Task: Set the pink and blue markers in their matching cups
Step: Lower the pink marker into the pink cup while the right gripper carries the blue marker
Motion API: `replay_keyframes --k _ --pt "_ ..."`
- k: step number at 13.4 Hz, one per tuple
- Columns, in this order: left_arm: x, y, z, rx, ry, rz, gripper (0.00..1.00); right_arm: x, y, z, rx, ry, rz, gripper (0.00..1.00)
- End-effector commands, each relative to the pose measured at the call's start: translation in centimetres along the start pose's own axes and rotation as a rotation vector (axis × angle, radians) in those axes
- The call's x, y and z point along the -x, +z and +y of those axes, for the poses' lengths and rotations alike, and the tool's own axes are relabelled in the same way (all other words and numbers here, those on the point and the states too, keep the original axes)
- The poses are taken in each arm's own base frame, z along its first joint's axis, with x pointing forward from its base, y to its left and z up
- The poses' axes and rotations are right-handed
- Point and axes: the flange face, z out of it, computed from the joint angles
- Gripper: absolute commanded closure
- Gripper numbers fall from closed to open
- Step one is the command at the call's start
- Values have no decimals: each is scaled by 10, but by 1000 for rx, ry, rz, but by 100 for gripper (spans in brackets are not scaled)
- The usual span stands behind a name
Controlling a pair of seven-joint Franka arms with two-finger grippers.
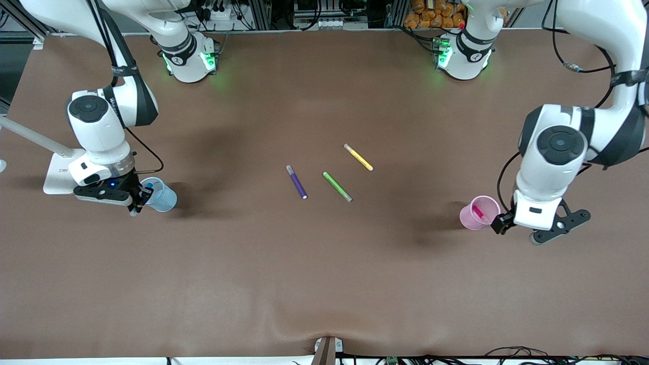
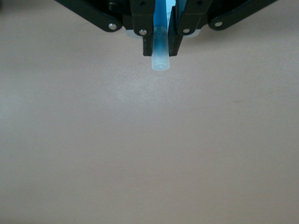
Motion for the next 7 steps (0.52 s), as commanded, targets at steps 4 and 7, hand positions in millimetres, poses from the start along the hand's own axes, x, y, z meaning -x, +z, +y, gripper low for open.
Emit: replay_keyframes --k 4,7 --pt "9 -55 -10 120 169 -164 0 16 13 8 -18 8 4 100" --pt "15 -81 -13 111 202 -205 0 16 15 8 -21 8 5 100"
